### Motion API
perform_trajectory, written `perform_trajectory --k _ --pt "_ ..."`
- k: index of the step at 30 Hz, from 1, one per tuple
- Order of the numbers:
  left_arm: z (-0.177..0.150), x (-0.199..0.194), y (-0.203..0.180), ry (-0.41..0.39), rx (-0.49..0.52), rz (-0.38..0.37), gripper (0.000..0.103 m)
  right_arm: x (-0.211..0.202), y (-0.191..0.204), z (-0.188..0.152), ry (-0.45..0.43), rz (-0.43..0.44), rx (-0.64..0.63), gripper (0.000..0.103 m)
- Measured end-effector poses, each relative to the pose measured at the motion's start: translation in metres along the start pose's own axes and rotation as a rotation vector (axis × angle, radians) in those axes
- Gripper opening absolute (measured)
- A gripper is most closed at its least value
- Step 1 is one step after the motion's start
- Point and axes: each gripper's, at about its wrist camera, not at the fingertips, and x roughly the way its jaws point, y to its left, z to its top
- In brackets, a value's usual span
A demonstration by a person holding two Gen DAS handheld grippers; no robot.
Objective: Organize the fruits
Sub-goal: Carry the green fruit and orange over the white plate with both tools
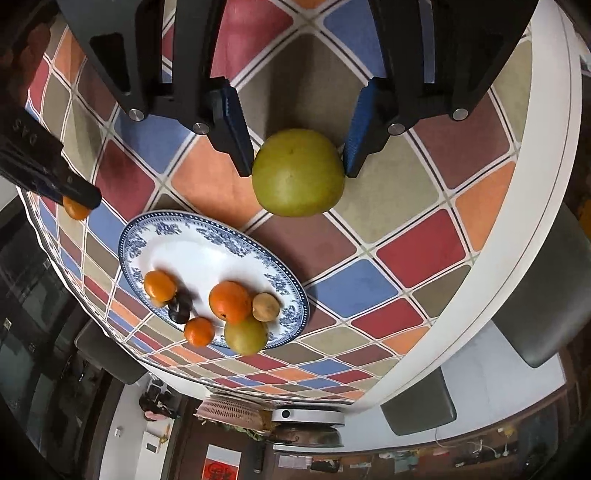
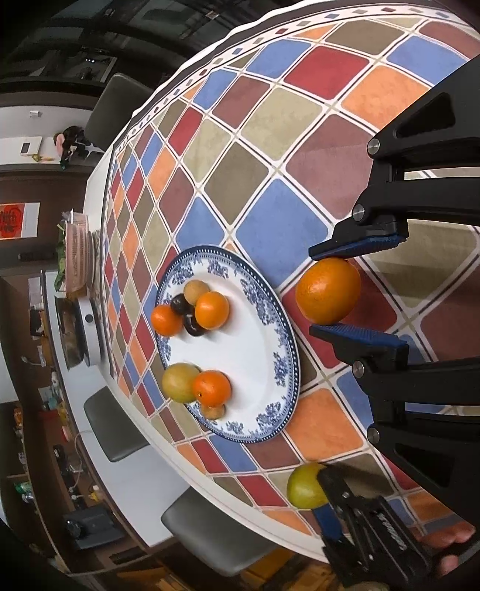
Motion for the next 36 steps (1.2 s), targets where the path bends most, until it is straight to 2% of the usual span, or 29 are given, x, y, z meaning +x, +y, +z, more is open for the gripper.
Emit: perform_trajectory --k 13,26,36 --pt "0.000 -0.004 0.000 -0.021 0.001 -0.034 0.048 -0.004 0.011 -0.001 -0.014 0.030 -0.047 0.035" --pt "0.021 -0.046 -0.019 -0.130 0.067 -0.087 0.048 -0.029 0.004 0.014 -0.083 0.062 -0.046 0.035" --pt "0.044 -0.055 -0.036 -0.177 0.127 -0.125 0.048 -0.046 0.002 0.032 -0.137 0.091 -0.079 0.035"
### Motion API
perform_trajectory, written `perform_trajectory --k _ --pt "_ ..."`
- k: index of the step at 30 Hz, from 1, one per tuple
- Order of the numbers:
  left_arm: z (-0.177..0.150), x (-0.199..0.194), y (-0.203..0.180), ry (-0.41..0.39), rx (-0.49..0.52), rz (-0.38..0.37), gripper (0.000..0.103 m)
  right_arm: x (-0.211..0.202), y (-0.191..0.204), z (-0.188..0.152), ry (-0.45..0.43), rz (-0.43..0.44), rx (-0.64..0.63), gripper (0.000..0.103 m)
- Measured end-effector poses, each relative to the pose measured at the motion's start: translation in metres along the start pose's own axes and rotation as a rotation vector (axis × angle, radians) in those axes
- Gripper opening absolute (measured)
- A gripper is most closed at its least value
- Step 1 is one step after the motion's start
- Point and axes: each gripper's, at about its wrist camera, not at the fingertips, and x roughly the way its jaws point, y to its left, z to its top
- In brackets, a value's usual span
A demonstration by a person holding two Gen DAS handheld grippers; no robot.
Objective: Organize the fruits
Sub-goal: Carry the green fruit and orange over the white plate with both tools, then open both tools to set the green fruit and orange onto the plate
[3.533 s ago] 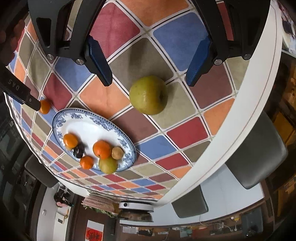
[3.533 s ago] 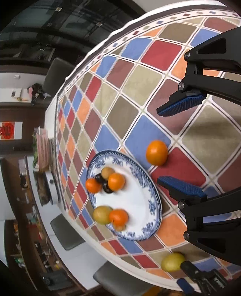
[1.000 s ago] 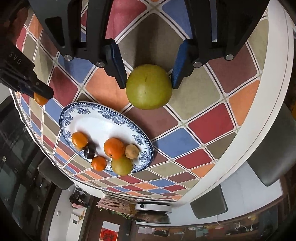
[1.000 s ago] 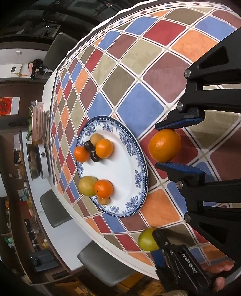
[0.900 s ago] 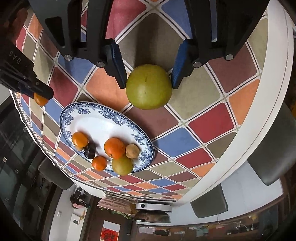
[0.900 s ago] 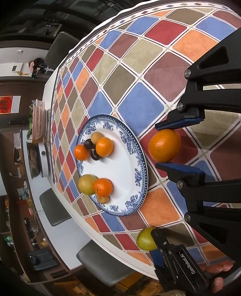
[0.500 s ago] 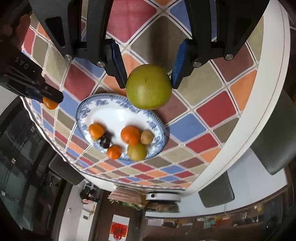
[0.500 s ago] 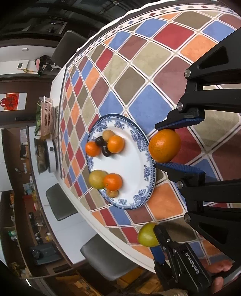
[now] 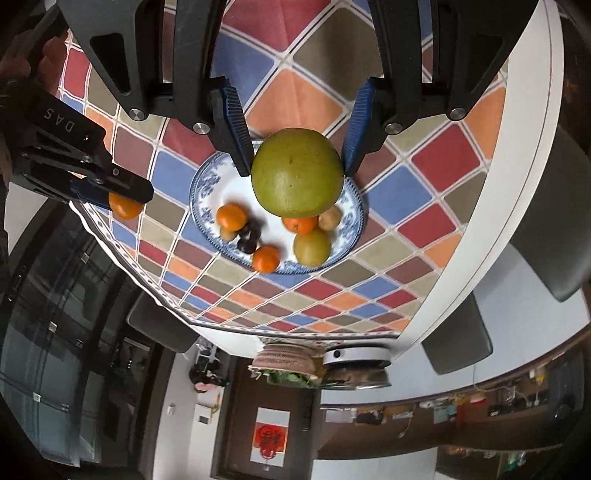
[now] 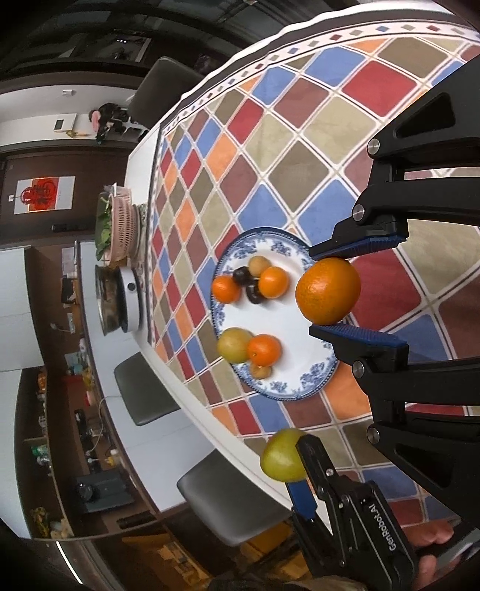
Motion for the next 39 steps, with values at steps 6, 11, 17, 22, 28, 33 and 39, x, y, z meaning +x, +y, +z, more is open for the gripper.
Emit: perform_trajectory --k 6,11,17,22,28,33,39 --pt "0.016 0.009 -0.005 -0.008 0.033 -0.025 0.048 0.002 -0.003 0.012 -0.017 0.006 -0.021 0.035" --pt "0.031 0.022 -0.008 -0.007 0.065 -0.037 0.048 0.012 -0.005 0.021 -0.014 0.015 -0.037 0.035" --pt "0.044 0.045 -0.009 0.016 0.083 -0.067 0.048 0.031 -0.008 0.027 0.006 0.027 -0.028 0.035" --pt "0.050 0.064 -0.009 0.035 0.101 -0.079 0.048 0.049 -0.009 0.028 0.029 0.039 -0.018 0.035" --pt "0.056 0.087 -0.007 0.057 0.135 -0.100 0.048 0.070 -0.010 0.027 0.065 0.047 -0.014 0.035" --pt "0.062 0.104 -0.011 0.080 0.174 -0.113 0.048 0.086 -0.012 0.021 0.101 0.053 -0.009 0.035" --pt "0.067 0.123 -0.014 0.121 0.195 -0.123 0.048 0.103 -0.015 0.017 0.140 0.071 -0.001 0.035"
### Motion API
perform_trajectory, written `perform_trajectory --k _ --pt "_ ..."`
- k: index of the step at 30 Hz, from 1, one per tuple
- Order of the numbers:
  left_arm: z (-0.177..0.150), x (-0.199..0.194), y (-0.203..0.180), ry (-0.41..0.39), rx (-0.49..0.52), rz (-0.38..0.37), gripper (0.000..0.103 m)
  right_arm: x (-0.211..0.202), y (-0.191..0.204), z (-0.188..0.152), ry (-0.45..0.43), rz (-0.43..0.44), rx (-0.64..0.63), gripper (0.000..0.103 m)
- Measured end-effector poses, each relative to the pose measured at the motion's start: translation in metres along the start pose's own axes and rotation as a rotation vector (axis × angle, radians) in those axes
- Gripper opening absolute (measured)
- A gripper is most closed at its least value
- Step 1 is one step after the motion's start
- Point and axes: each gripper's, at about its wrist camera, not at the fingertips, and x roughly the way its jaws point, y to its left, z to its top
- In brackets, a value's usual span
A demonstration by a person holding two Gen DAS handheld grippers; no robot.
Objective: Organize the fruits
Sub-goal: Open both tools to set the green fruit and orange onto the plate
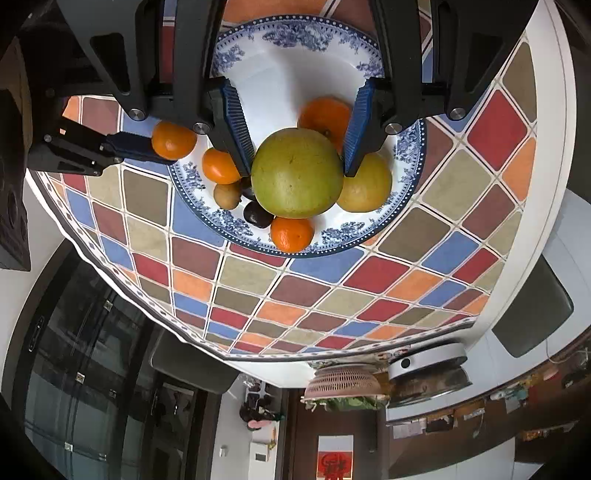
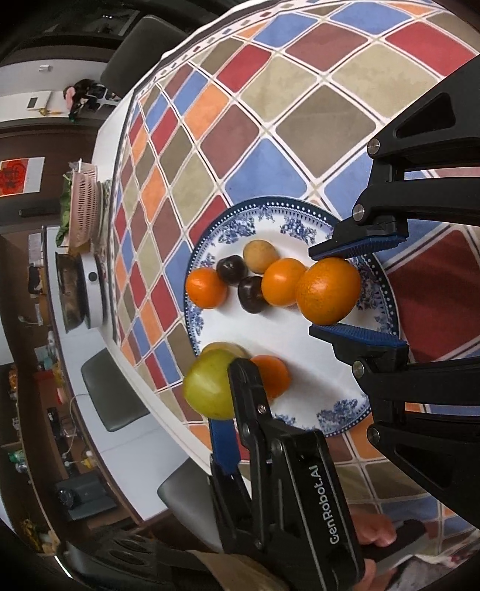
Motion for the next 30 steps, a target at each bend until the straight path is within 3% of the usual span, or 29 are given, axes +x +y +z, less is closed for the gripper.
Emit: perform_trajectory --k 8,12,24,26,30 --pt "0.002 0.012 0.006 0.043 -0.018 -0.006 0.049 0.013 0.001 0.000 0.021 0.012 -0.004 0.035" --pt "0.003 0.010 0.008 0.025 -0.029 -0.010 0.050 0.016 0.003 0.000 0.026 0.009 -0.011 0.035" --pt "-0.012 -0.026 0.023 -0.035 -0.098 0.087 0.058 0.020 0.010 0.003 0.017 0.024 -0.018 0.036" --pt "-0.017 -0.034 0.023 -0.046 -0.104 0.103 0.058 0.020 0.010 0.003 0.014 0.020 -0.011 0.046" --pt "-0.027 -0.047 0.022 -0.056 -0.116 0.126 0.058 0.010 0.014 0.003 -0.015 0.012 -0.028 0.047"
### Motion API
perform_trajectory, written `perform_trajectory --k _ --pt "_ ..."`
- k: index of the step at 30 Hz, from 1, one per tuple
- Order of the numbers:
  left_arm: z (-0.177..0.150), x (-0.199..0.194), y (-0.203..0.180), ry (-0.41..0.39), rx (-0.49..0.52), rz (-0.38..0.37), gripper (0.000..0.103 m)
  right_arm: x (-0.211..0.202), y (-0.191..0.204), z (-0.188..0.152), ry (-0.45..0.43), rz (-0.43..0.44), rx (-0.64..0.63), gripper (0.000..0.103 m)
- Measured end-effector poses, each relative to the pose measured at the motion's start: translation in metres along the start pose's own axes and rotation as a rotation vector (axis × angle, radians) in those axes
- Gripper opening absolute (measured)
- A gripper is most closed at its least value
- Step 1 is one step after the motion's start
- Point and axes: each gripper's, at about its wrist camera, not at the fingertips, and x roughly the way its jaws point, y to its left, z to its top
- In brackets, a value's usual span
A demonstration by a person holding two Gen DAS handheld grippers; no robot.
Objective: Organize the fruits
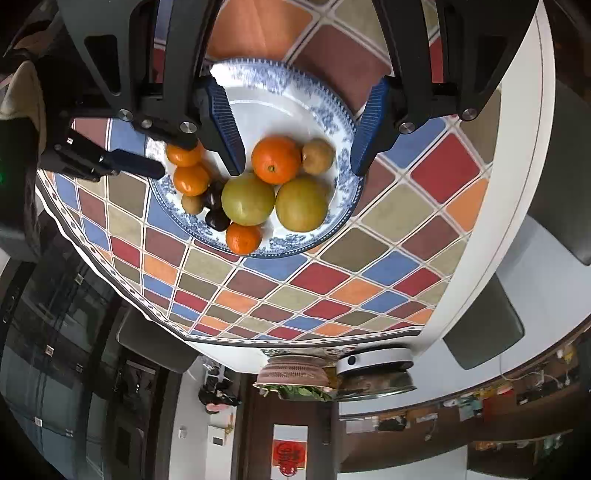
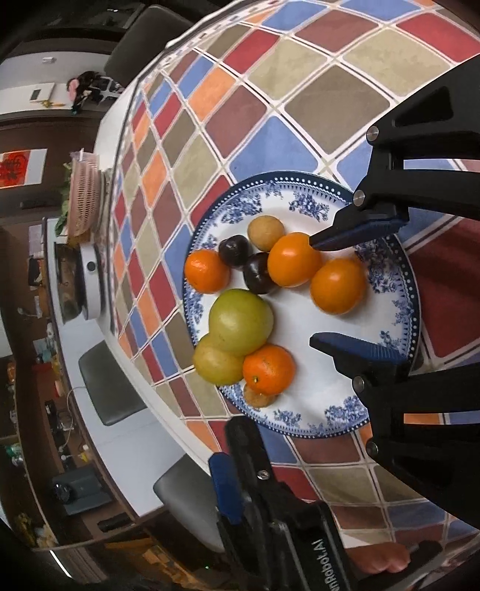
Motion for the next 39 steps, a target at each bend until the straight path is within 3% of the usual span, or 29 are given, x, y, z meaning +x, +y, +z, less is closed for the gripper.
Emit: perform_trajectory --k 12,25,33,35,39 --pt "-0.024 -0.053 -0.012 -0.073 -0.035 0.045 0.063 -0.060 0.005 -0.003 -0.086 -0.037 -0.006 0.047" --pt "-0.042 -0.118 -0.039 -0.166 -0.063 0.083 0.086 -0.136 0.014 -0.020 -0.177 -0.051 -0.011 0.047" --pt "-0.063 -0.148 -0.057 -0.194 -0.066 0.098 0.095 -0.174 0.016 -0.044 -0.216 -0.072 -0.009 0.053" --pt "-0.069 -0.154 -0.061 -0.197 -0.068 0.099 0.096 -0.182 0.017 -0.051 -0.223 -0.077 -0.012 0.060" --pt "-0.080 -0.167 -0.070 -0.214 -0.064 0.106 0.100 -0.199 0.019 -0.065 -0.244 -0.095 -0.015 0.060"
